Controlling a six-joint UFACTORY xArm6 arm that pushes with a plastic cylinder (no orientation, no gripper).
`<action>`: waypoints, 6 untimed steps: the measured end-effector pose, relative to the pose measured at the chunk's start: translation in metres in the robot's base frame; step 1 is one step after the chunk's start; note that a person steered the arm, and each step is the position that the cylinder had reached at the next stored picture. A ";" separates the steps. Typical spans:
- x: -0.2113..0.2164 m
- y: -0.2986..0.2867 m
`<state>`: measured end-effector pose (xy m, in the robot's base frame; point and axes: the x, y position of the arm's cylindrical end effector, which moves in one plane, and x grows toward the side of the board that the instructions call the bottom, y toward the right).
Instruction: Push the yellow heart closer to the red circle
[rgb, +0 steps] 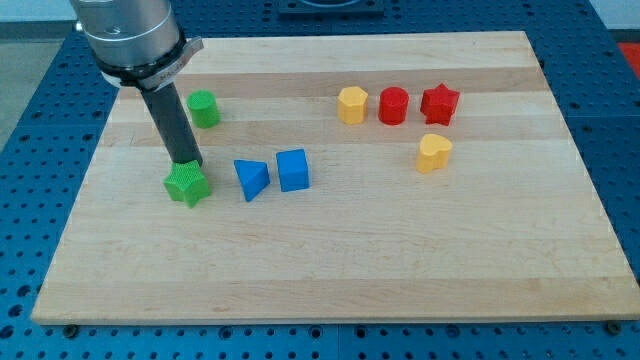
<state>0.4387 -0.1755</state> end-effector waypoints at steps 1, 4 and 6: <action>-0.006 0.005; -0.034 0.121; -0.024 0.213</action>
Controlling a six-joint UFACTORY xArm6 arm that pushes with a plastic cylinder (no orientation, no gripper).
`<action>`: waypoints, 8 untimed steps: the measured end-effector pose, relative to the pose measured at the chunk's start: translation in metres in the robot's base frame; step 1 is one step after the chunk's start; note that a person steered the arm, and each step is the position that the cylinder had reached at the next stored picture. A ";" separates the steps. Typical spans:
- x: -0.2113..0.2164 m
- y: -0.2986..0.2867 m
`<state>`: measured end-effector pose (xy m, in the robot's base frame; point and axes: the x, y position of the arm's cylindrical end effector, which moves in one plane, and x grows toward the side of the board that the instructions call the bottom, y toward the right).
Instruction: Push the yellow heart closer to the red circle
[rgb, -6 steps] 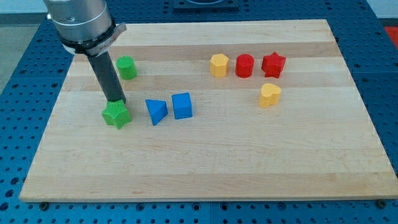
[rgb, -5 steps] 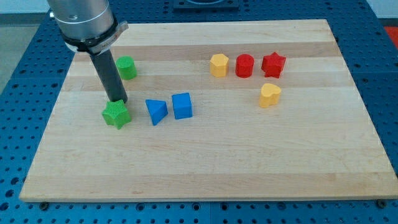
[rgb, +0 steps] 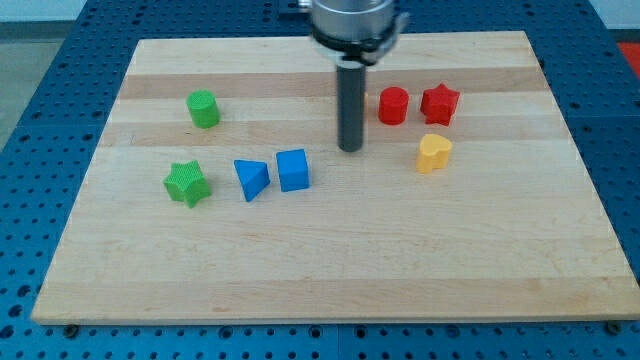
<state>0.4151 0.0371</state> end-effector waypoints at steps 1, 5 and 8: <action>0.029 0.016; 0.057 0.112; 0.041 0.108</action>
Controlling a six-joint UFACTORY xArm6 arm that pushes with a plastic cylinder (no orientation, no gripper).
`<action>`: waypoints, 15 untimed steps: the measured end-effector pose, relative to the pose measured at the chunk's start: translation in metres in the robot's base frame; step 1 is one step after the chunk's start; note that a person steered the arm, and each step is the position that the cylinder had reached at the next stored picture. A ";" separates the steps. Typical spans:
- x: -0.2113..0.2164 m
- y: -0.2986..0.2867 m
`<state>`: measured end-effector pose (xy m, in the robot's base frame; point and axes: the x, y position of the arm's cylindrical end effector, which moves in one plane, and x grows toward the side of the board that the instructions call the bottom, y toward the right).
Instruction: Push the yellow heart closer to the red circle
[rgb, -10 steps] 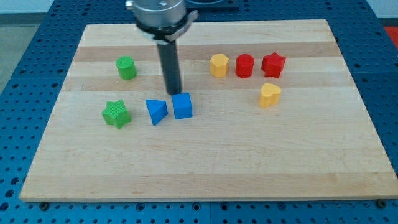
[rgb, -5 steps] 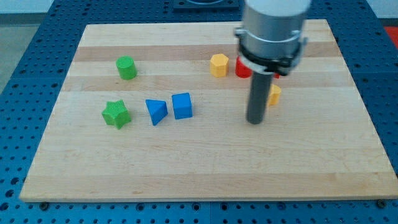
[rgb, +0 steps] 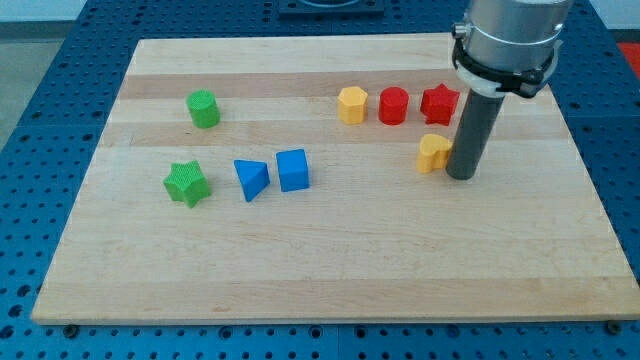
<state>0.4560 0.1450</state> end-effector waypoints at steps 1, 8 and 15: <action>-0.003 -0.007; -0.041 -0.026; -0.056 -0.043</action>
<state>0.4005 0.1017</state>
